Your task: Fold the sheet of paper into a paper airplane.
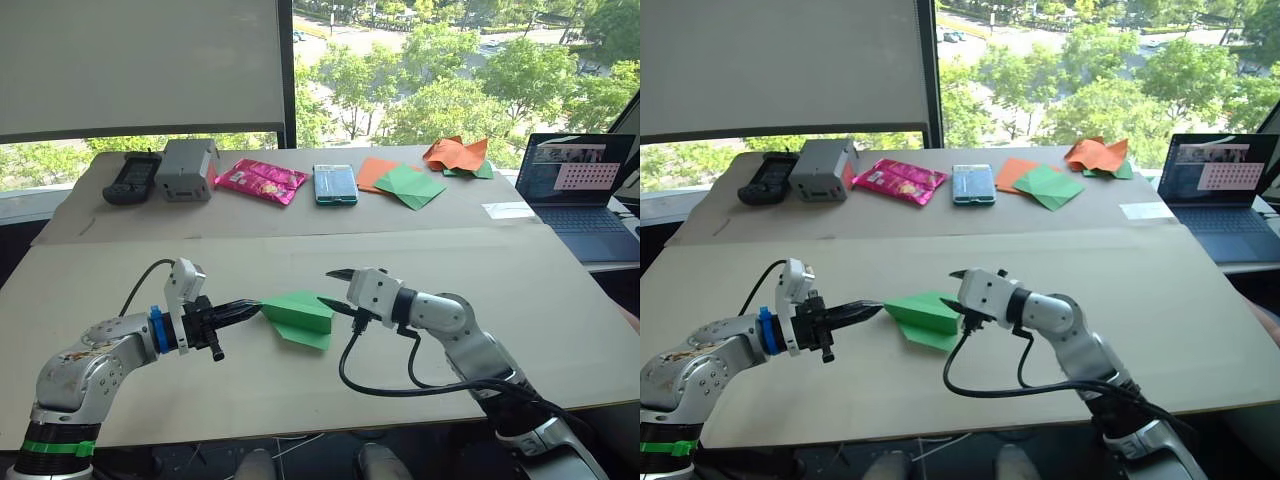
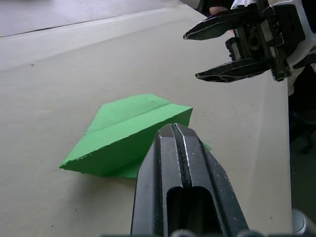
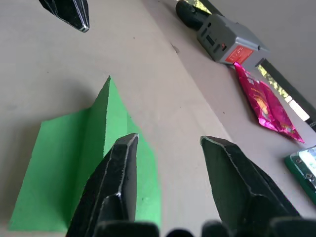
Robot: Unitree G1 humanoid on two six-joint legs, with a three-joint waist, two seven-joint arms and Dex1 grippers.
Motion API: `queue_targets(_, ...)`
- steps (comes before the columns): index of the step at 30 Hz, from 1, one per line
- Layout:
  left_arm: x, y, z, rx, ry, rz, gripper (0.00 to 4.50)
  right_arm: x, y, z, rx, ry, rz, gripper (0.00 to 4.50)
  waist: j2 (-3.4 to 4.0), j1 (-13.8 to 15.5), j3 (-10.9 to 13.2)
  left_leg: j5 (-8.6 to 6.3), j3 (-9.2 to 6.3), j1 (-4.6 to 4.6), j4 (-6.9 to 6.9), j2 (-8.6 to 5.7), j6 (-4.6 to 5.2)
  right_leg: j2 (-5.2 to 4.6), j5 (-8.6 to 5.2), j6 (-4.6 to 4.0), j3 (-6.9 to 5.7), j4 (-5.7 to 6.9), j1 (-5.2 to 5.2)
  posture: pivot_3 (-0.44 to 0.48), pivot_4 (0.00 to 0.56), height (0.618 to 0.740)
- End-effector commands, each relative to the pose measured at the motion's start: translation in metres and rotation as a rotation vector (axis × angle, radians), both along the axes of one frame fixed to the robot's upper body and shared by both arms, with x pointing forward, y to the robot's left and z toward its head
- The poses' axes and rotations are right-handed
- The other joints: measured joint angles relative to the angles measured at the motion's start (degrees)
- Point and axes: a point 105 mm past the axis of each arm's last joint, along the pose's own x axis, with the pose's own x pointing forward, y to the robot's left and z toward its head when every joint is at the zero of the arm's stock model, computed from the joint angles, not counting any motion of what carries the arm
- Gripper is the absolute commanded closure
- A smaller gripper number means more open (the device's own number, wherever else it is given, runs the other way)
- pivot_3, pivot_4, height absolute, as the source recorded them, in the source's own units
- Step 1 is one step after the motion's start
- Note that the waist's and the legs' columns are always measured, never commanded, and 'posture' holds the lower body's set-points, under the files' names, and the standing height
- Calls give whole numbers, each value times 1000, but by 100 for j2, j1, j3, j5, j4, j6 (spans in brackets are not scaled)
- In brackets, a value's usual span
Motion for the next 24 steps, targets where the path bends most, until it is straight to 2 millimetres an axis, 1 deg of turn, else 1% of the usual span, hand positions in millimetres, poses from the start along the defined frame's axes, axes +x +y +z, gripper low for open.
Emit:
queue_targets(1, 0, -6, 9, 3, -45, -22, 4500, -21, 17, 3, 27, 46, 107, 3800, 0, -7, 0, 0, 0, -2, 0, 0, 0, 0, 0, 0, 0, -1, 0, 0, 150, 721)
queue_targets(2, -1, -7, 9, 3, -45, -23, 4500, -25, 21, -1, 18, 57, 122, 4194, 0, -10, 0, 0, 0, -2, 0, 0, 0, 0, 0, 0, 0, 0, 0, 0, 150, 721)
queue_targets(3, -1, -8, 9, 3, -45, -23, 4500, -26, 23, -4, 10, 72, 126, 4482, 0, -11, 0, 0, 0, -1, 0, 0, 0, 0, 0, 0, 0, 0, 0, 0, 150, 721)
queue_targets(5, -1, -9, 10, 3, -47, -23, 4500, -31, 28, -13, -2, 116, 135, 4482, 1, -15, 1, -3, 0, 0, 0, 0, -6, 0, 0, 0, 0, 1, -3, 0, 150, 721)
queue_targets(7, 0, -9, 12, 2, -49, -21, 4500, -35, 30, -26, -31, 169, 140, 4482, 1, -16, 1, -21, 0, -1, 0, 0, -35, 0, 0, 0, 0, 0, -4, 0, 150, 721)
queue_targets(8, 0, -9, 13, 1, -50, -20, 4500, -36, 30, -32, -48, 186, 138, 4482, 1, -11, 1, -21, 0, 0, 0, 0, -35, 0, 0, 0, 0, 0, -4, 0, 150, 721)
queue_targets(10, 1, -9, 15, 2, -53, -21, 4500, -35, 30, -46, -76, 233, 110, 4482, 1, -8, 0, -22, -1, -2, 0, -1, -35, 0, 0, 0, -1, 0, -4, 0, 150, 721)
queue_targets(15, 6, -14, 19, 7, -66, -44, 4500, -36, 27, -72, -131, 345, 63, 4482, 0, -5, 1, -22, -1, -2, 1, -1, -37, 0, 0, 0, -1, 0, -5, 0, 150, 721)
queue_targets(21, 17, -21, 18, 7, -79, -63, 4500, -39, 17, -95, -213, 453, 3, 4482, 6, -15, -5, -23, -2, 7, 1, -3, -37, 0, 0, 1, -1, 0, 2, 0, 150, 721)
queue_targets(23, 24, -22, 16, 13, -77, -58, 4500, -40, 15, -100, -224, 481, -6, 4482, 4, -8, -5, -22, -3, 8, 1, -4, -36, 0, 0, 1, -1, 0, 3, 0, 150, 721)
queue_targets(24, 28, -24, 12, 28, -73, -64, 4500, -41, 15, -101, -220, 509, -16, 4482, 3, -9, -6, -22, -3, 8, 1, -4, -36, 0, 0, 1, -1, 0, 4, 0, 150, 721)
